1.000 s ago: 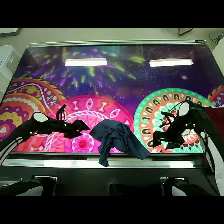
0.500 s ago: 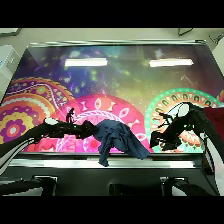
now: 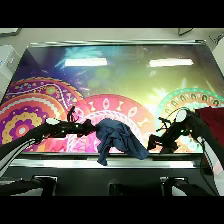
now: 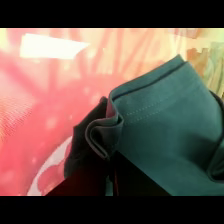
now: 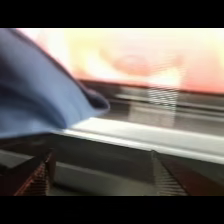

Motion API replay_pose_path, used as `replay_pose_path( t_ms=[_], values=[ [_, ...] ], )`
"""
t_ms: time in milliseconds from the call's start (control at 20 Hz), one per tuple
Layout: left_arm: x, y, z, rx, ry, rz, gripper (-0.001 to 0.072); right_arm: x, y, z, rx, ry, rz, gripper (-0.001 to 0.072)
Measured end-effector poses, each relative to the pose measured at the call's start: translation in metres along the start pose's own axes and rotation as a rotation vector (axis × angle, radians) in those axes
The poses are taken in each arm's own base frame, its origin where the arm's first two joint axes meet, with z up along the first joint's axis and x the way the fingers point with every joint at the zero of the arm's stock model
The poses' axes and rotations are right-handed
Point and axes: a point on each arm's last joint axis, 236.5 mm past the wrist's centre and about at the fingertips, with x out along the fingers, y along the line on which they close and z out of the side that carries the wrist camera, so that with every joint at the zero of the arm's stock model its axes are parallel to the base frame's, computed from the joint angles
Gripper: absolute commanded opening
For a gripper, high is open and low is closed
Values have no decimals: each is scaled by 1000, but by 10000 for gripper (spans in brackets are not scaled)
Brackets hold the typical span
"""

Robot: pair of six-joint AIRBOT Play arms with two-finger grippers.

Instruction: Fold the clothes and pants, and hang the long-sleeved shirts on hangers.

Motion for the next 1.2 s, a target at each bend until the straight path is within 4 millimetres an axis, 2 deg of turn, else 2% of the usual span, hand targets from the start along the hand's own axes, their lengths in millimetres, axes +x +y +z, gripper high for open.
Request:
replay_pose_path(
  t_ms=[200,250,400,500,600,700,800,900,950,1000,1050,1100,1150,1200],
  values=[
    [-5,-9,-2,29,0,-14,25,28,14,3,66,-27,108,667],
    [-7,-11,-2,37,-1,-18,25,33,18,3,84,-29,134,549],
    [-10,-16,-2,52,-7,-26,25,41,29,13,131,-73,207,42],
    [-14,-22,-2,74,-16,-37,25,41,37,16,145,-87,248,38],
    [-24,-34,2,107,-41,-58,24,31,44,25,114,-129,267,37],
    [-47,-59,17,161,-112,-101,24,0,54,42,40,-229,262,38],
    [-91,-101,42,252,-238,-168,24,-60,63,65,-70,-412,211,38],
    [-161,-158,67,379,-418,-246,24,-154,74,82,-161,-683,126,39],
    [-205,-190,73,453,-523,-284,25,-211,81,83,-192,-844,85,39],
    [-249,-221,73,528,-625,-315,25,-276,89,74,-221,-1025,48,39],
    [-298,-254,65,610,-738,-348,25,-338,98,53,-247,-1202,25,39],
    [-341,-282,52,684,-842,-373,25,-392,107,26,-270,-1363,15,39],
    [-383,-309,32,760,-953,-395,25,-443,117,-11,-295,-1528,23,39],
    [-417,-332,9,826,-1045,-416,24,-481,123,-47,-316,-1661,31,39]
  ],
)
